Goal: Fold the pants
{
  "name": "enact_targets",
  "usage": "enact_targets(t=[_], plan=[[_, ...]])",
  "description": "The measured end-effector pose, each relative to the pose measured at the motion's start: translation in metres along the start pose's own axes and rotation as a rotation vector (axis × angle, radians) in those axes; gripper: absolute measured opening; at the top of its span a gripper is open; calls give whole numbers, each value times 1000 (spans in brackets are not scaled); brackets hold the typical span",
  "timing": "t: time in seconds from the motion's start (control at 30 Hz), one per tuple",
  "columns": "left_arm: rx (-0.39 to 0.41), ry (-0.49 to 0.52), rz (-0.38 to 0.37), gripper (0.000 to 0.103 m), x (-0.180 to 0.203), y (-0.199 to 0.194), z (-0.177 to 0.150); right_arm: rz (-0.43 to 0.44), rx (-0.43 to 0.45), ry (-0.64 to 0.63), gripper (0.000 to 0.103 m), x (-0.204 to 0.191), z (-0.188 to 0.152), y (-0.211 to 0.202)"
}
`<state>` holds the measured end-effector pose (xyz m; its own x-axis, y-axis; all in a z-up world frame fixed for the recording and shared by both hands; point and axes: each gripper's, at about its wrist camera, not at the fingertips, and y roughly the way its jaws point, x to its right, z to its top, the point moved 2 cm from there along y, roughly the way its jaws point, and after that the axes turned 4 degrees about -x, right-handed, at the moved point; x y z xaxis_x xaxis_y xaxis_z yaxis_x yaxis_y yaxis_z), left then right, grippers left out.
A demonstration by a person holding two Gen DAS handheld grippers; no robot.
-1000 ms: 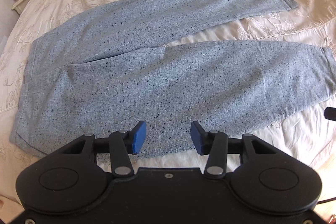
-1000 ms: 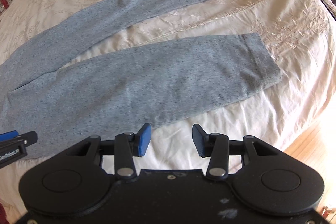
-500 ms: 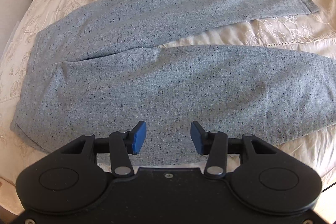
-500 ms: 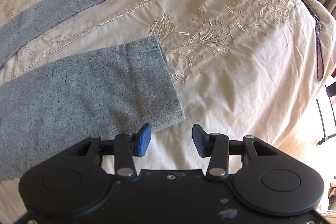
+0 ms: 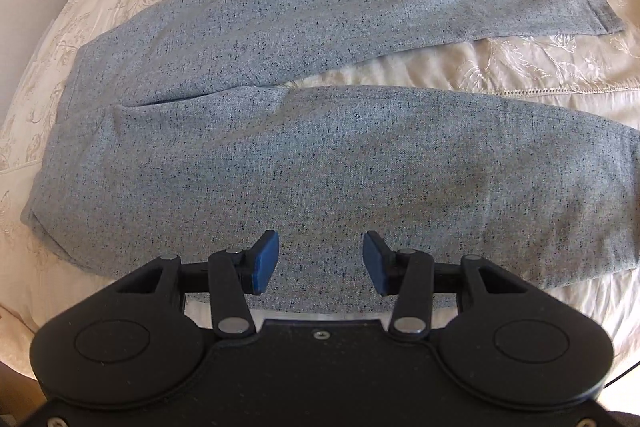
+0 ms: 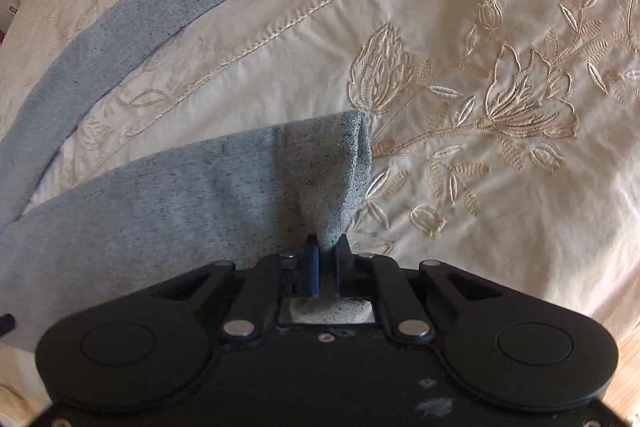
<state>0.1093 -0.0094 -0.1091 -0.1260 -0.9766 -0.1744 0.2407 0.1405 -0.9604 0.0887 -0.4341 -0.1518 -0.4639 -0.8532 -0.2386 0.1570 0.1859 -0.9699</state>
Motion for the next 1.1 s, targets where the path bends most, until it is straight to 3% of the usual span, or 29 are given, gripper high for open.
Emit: enact_targets(t=[0.07,0.13,0.23,0.37,0.47,0.6,0.73,0.83,0.9,0.97,1.1], plan=[[1,-7,4,54,1,0,0,-8,-28,-41,8,-11,6,-28],[0,-11,1,54,4,2,0,-88,-35,-74,8,-15,16,-41],[-2,-5,-6,54,11,3,0,-139,-41,-19,9,-1,33,-16],[25,28,-6,54,18,-6,-1,-211,26,-44,24,9,41,8],[56,35,5,54,16,-12,-6,-131,54,-34,26,21,27,-7],[28,28,7,54,12,-3,-11,-71,35,-32,27,23,-7,-13],[-18,40,46,54,9,17,-13,-253,-68,-62,27,22,-27,14],[-5,34,62,54,-2,15,-11,-297,46,-34,28,10,-27,-11],[25,24,75,54,-13,13,-7,-282,180,-89,29,-17,-27,-37],[54,7,87,54,-28,13,0,-212,234,-153,29,-49,-21,-43],[102,-59,112,54,-67,20,15,-73,182,-241,28,-114,-12,-7]])
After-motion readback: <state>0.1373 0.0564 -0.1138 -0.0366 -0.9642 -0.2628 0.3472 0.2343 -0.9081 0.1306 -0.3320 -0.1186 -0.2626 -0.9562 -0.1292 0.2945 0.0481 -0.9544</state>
